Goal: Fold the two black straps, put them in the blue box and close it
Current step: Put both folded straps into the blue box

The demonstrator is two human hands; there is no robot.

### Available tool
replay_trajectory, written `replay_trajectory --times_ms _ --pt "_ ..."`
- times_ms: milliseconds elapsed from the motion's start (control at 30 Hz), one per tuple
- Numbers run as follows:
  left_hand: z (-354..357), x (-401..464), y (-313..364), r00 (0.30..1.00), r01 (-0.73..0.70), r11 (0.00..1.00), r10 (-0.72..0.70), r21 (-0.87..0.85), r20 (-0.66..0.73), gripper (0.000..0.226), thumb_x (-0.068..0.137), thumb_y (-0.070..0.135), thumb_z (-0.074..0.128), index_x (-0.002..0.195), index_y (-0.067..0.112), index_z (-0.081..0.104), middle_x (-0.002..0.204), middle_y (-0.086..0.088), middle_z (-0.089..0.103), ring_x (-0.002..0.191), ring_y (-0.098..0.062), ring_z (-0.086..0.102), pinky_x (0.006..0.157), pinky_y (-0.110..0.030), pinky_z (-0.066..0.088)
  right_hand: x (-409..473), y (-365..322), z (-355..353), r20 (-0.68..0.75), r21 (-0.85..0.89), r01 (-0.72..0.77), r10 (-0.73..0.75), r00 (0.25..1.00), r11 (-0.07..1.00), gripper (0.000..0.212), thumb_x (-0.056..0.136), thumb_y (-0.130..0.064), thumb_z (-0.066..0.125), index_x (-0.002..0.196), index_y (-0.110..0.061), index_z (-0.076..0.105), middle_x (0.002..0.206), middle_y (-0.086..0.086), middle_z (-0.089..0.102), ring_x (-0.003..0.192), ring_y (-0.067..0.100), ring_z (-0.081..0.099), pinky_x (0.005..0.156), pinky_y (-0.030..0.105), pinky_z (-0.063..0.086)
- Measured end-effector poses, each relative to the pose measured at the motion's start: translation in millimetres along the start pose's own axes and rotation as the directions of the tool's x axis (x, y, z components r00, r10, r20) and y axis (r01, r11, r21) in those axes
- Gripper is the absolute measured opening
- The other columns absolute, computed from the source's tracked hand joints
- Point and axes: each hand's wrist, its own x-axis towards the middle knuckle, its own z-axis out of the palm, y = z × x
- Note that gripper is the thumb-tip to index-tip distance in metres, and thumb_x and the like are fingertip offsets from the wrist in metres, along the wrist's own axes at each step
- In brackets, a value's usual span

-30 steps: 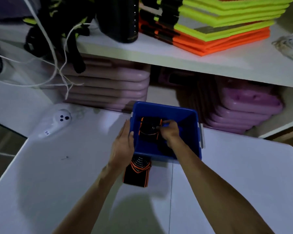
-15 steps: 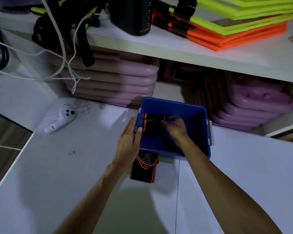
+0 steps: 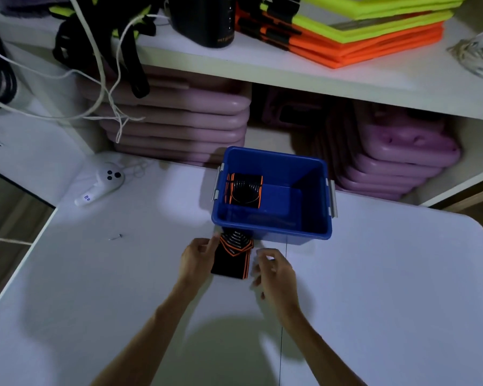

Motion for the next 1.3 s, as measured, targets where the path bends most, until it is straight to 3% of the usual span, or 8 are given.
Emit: replay_trajectory --times_ms 133,267,667,767,933,1033,1167,1300 --pt "4 5 6 0.996 0.049 0.999 -0.051 0.022 0.079 0.048 0.078 0.065 0.059 0.078 0.018 0.062 0.08 -0.002 0.069 0.073 -0.024 0.067 0.073 -0.041 0.057 24 7 17 0.087 -0.007 -0.098 0.098 0.991 0.995 0.034 0.094 -0.054 0.038 0.089 -0.032 0.063 0.075 -0.013 0.06 0.064 0.009 0.053 0.055 0.022 0.041" --pt "5 8 -6 0.989 0.072 0.997 -0.072 0.003 0.132 0.025 0.08 0.043 0.068 0.094 0.022 0.071 0.086 -0.003 0.074 0.081 -0.023 0.07 0.077 -0.046 0.059 29 5 24 0.034 0.07 -0.151 0.149 0.988 0.986 0.043 0.1 -0.043 0.04 0.086 -0.014 0.068 0.074 -0.001 0.069 0.07 0.013 0.063 0.053 0.018 0.044" --pt "1 -44 -10 0.977 -0.073 0.955 0.127 -0.287 0.174 0.019 0.076 0.028 0.072 0.093 0.018 0.069 0.09 -0.007 0.073 0.078 -0.028 0.073 0.071 -0.052 0.059 0 6 -3 0.016 0.053 0.123 -0.124 0.992 0.991 0.007 0.092 -0.015 0.063 0.087 -0.009 0.064 0.082 0.006 0.071 0.078 0.018 0.067 0.062 0.019 0.052" --pt "-14 -52 14 0.945 -0.323 0.929 0.327 -0.181 -0.007 0.025 0.083 0.052 0.059 0.092 0.029 0.062 0.092 0.002 0.069 0.08 -0.02 0.068 0.064 -0.04 0.057 -7 -10 -24 0.032 0.065 0.201 -0.204 0.979 0.977 0.006 0.094 -0.013 0.062 0.099 -0.013 0.066 0.091 0.002 0.072 0.085 0.016 0.068 0.067 0.024 0.055" --pt "-29 -14 56 0.816 -0.512 0.857 0.504 0.051 -0.282 0.028 0.098 0.035 0.042 0.114 0.015 0.054 0.114 0.0 0.05 0.1 -0.023 0.055 0.08 -0.033 0.05 5 -54 -56 -0.054 0.05 0.333 -0.33 0.942 0.942 0.011 0.094 -0.012 0.061 0.105 -0.012 0.062 0.096 0.004 0.072 0.089 0.015 0.069 0.074 0.027 0.057" --pt "-23 12 80 0.783 -0.561 0.804 0.593 0.197 -0.189 0.046 0.095 0.042 0.037 0.127 0.012 0.05 0.129 -0.008 0.049 0.117 -0.028 0.049 0.099 -0.042 0.043 24 -82 -66 -0.118 0.141 0.319 -0.303 0.945 0.937 0.014 0.094 -0.007 0.06 0.108 -0.004 0.059 0.094 0.009 0.072 0.084 0.01 0.068 0.074 0.022 0.054" --pt "-1 41 105 0.72 -0.605 0.633 0.694 0.484 -0.008 0.061 0.096 0.047 0.027 0.145 0.011 0.035 0.152 -0.017 0.034 0.14 -0.031 0.03 0.112 -0.042 0.026 71 -93 -62 -0.23 0.053 0.248 -0.23 0.946 0.967 0.014 0.093 -0.012 0.061 0.106 -0.009 0.058 0.093 0.012 0.072 0.091 0.026 0.069 0.082 0.038 0.056" --pt "15 58 101 0.728 -0.602 0.518 0.669 0.608 0.15 0.063 0.1 0.045 0.022 0.152 0.011 0.015 0.16 -0.015 0.009 0.148 -0.03 0.008 0.117 -0.048 0.019 110 -93 -51 -0.245 -0.146 0.146 -0.178 0.953 0.978 0.02 0.096 -0.008 0.052 0.112 -0.015 0.044 0.085 -0.004 0.058 0.076 0.013 0.061 0.062 0.024 0.047"
